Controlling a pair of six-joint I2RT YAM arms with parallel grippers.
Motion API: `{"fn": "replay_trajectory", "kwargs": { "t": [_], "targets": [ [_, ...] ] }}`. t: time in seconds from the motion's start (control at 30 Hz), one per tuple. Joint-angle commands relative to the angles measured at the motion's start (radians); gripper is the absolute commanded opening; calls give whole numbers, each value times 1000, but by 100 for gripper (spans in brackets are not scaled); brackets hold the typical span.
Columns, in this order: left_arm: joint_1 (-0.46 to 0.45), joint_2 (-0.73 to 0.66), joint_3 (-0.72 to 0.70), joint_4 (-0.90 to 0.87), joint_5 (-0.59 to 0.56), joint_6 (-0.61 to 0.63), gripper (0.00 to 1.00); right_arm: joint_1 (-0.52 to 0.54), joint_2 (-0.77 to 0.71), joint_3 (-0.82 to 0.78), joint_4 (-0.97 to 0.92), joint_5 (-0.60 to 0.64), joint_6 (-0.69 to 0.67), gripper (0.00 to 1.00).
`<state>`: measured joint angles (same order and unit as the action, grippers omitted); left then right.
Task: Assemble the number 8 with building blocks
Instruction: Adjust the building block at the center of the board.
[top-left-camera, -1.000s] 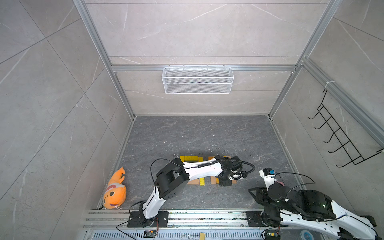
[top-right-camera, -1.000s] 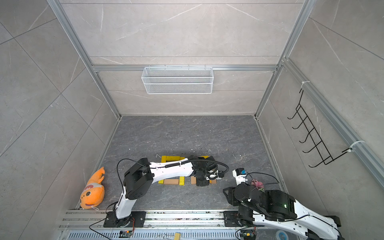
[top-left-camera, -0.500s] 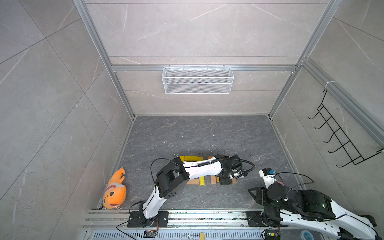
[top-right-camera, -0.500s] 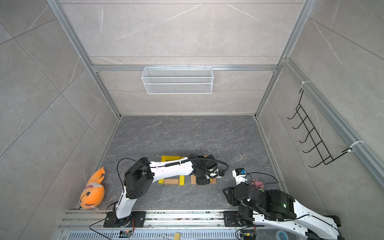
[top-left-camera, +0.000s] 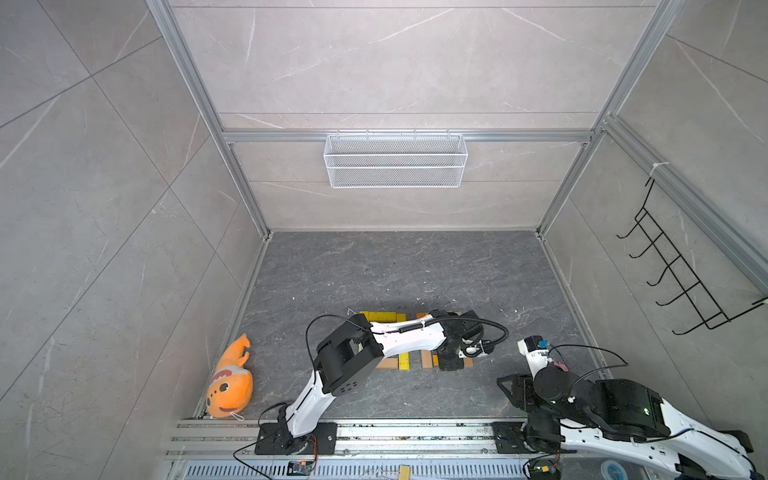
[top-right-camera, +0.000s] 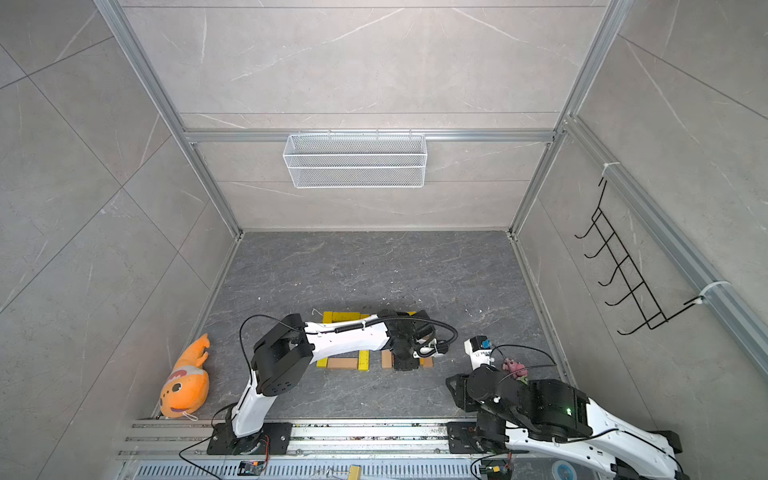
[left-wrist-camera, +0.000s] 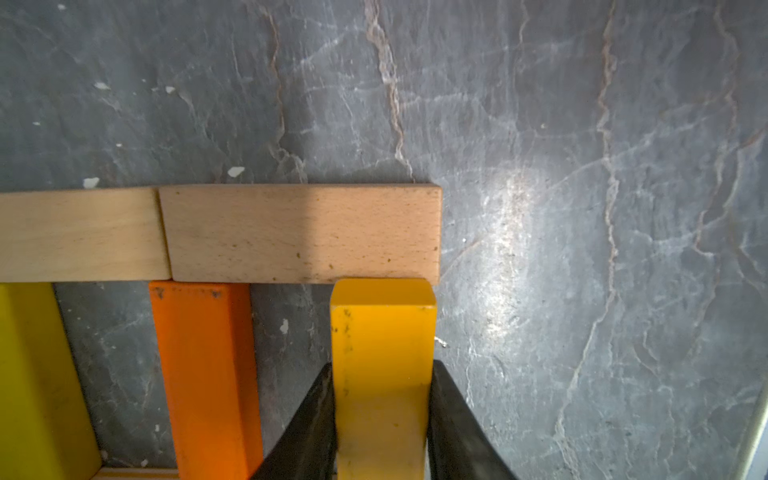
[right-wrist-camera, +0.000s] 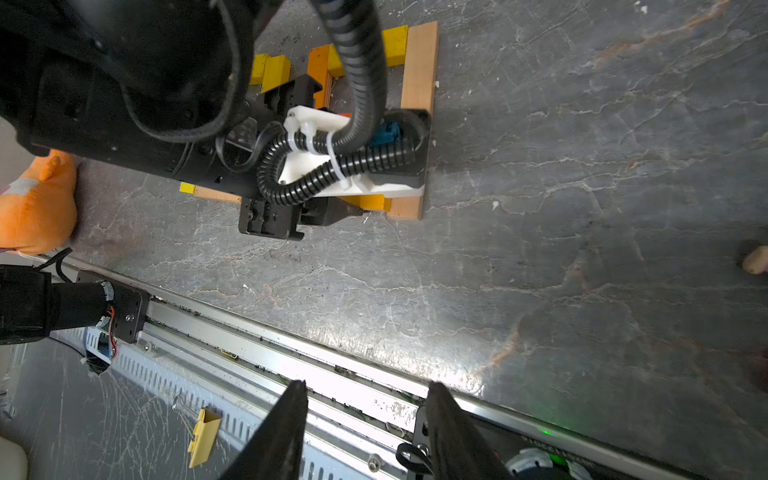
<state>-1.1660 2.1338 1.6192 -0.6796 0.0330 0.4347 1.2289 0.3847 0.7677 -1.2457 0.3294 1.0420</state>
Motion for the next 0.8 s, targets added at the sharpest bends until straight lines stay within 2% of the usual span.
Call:
{"fn": "replay_trajectory", "kwargs": {
  "t": [0.0, 0.77],
  "targets": [
    [4, 2, 22, 0, 13, 13, 35, -2, 12, 2, -21, 16, -7, 50],
    [9, -34, -4, -15, -4, 7, 35, -2, 17, 0, -18, 16, -10, 49]
  ]
}}
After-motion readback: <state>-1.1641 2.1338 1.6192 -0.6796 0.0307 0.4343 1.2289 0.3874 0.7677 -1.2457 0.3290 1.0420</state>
